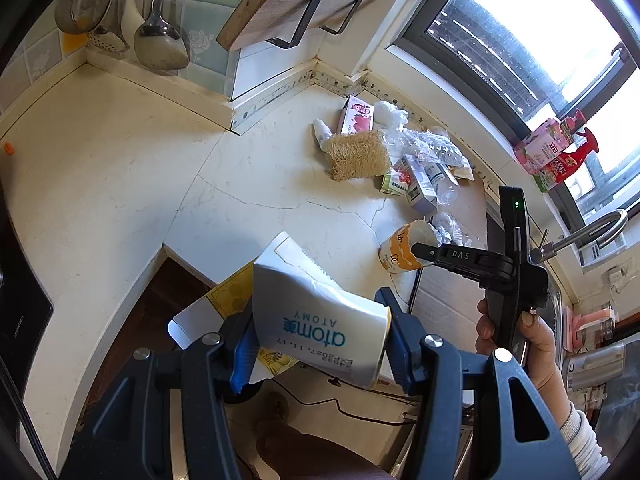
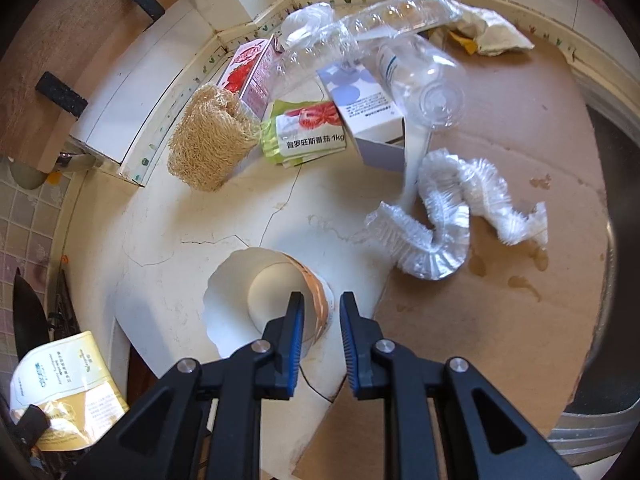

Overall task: Collect trash
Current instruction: 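Lift the white box with the left tool while the right tool lifts the paper cup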

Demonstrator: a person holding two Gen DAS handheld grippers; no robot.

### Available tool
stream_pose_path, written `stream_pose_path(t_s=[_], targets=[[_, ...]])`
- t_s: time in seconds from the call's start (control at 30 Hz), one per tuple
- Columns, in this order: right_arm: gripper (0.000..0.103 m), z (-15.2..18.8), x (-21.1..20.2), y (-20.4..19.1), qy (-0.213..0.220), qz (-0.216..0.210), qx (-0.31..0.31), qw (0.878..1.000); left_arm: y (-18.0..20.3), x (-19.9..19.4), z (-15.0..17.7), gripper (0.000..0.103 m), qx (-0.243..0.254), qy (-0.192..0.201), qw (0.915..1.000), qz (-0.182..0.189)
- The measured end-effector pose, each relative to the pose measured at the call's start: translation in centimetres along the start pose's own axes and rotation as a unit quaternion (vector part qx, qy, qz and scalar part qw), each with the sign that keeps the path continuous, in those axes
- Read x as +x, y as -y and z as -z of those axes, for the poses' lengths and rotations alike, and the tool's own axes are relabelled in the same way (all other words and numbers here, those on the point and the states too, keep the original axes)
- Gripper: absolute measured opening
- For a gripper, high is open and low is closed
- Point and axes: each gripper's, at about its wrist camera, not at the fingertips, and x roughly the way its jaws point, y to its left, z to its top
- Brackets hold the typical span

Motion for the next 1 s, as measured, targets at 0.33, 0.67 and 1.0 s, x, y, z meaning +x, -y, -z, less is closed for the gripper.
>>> stream_pose_path(t_s=[0.33,0.67,1.0], targets=[[0.018,-0.5,-0.6,0.9,-0.006,-0.031,0.017,0.999,-0.2,0.4,0.0,0.053,-0.008,0.001,1.0,0.002],[0.001,0.0,0.5,0.9,-0.003,0.003,0.014,1.0,-0.2,0.6,-0.1,0.053,-0.005,-0.001,1.0,0.002],[0.001,3.1,-3.8,-2.4,0.034,-0.027,-0.015,0.999,-1.0,-0.2,1.2,0.053,0.006,-0.005,0.9999,0.012]])
